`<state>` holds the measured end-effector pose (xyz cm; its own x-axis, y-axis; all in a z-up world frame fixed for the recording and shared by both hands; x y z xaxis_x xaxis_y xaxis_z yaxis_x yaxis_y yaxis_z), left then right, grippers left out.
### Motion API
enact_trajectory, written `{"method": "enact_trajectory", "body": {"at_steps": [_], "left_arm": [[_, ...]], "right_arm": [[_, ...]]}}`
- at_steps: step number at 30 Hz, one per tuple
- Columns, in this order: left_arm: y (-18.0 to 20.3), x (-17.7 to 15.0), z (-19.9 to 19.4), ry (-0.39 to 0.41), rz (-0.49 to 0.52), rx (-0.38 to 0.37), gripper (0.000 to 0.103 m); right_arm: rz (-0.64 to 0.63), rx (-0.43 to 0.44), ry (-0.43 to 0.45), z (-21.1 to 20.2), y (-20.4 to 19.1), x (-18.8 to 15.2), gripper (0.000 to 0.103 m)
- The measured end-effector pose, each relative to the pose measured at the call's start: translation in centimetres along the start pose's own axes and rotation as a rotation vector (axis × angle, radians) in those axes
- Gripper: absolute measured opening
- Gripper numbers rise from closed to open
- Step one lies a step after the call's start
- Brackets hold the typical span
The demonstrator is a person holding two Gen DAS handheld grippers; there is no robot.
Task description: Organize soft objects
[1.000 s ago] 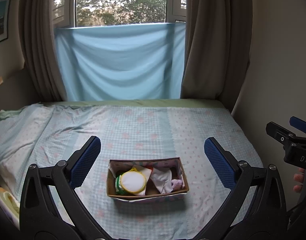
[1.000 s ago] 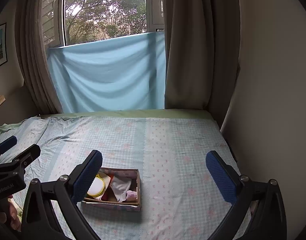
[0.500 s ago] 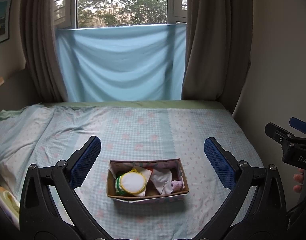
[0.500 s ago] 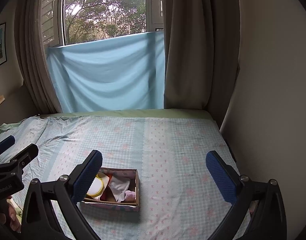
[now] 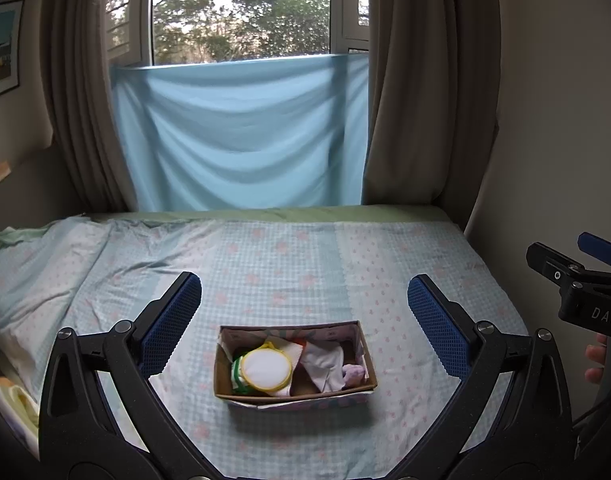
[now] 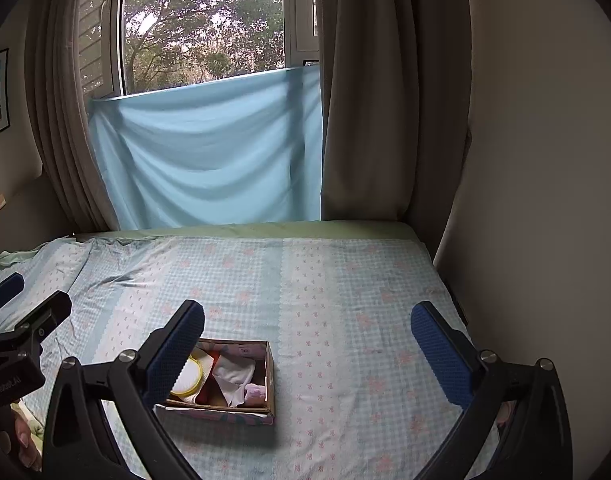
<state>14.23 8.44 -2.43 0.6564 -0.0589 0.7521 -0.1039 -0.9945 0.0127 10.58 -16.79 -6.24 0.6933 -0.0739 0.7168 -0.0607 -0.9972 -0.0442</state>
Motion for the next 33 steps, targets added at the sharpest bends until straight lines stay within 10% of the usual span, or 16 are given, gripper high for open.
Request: {"method": "enact_trajectory", "body": {"at_steps": [33], "left_arm": [[-0.3,0.0,-1.2,0.051,-0.007,0.030,0.103]], "right_arm": [[0.010,-0.019,0.017,-0.6,-0.2,-0.2,0.103]]}}
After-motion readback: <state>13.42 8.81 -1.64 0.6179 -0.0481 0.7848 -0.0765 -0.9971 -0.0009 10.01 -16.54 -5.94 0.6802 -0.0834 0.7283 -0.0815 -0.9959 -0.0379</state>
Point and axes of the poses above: each gripper's, at about its wrist camera, not at the fingertips, and z roughly the way its jaws point, y to its right, x to its top, the point moved 7 cm from there along z, roughly the way its jaws point, and after that the axes turned 9 degrees about -y, right-handed, at the moved point
